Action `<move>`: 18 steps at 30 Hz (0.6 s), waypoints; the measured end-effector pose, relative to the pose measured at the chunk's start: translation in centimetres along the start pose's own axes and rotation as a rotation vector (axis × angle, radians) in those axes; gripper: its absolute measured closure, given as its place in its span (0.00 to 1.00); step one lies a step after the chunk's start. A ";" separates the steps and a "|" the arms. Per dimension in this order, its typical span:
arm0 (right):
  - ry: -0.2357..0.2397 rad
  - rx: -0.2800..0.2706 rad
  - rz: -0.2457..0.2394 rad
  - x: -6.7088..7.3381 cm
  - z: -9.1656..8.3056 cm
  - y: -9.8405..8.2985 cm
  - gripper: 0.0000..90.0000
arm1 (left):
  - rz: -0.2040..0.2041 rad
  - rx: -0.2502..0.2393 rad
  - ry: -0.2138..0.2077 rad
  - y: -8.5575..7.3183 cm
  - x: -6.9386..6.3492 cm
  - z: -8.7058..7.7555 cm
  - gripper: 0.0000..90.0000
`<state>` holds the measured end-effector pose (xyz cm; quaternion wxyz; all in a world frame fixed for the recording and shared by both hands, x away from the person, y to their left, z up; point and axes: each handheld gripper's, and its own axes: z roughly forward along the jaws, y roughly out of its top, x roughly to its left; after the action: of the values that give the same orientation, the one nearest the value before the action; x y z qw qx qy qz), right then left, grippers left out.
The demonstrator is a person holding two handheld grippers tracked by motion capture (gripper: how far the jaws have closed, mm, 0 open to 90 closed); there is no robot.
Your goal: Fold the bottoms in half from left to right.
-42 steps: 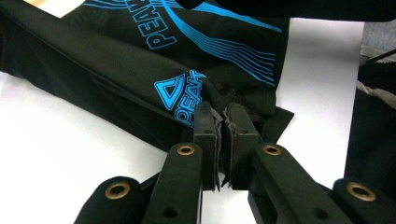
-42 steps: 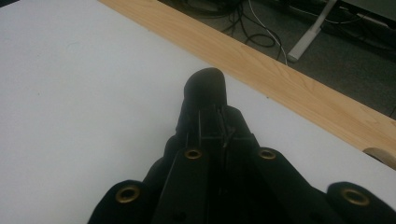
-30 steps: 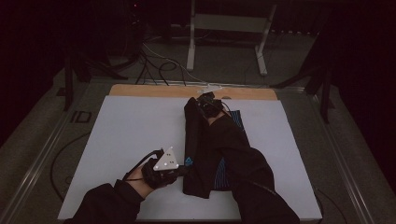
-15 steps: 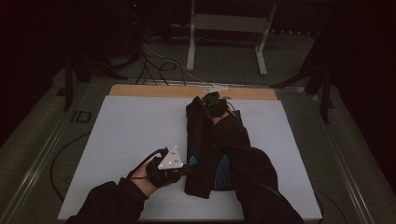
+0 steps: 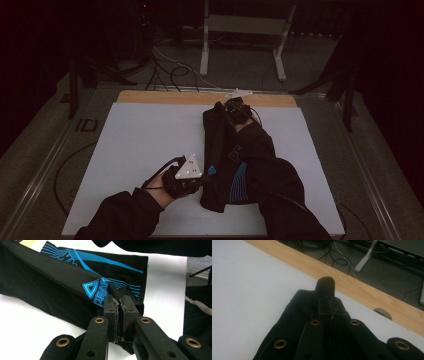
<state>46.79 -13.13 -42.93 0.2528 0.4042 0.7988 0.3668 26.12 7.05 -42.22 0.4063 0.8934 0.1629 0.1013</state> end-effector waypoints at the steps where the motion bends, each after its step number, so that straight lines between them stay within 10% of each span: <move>1: -0.002 0.003 -0.004 -0.1 -0.1 0.0 0.99 | 0.000 0.000 -0.003 0.1 0.0 0.1 0.95; 18: -0.032 -0.002 0.005 -2.1 -1.6 -0.5 0.99 | 0.018 -0.006 -0.021 1.5 -0.1 1.4 0.95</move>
<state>46.62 -15.69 -42.18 0.2651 0.4114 0.7934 0.3620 26.76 5.13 -41.99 0.4096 0.8946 0.1502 0.0963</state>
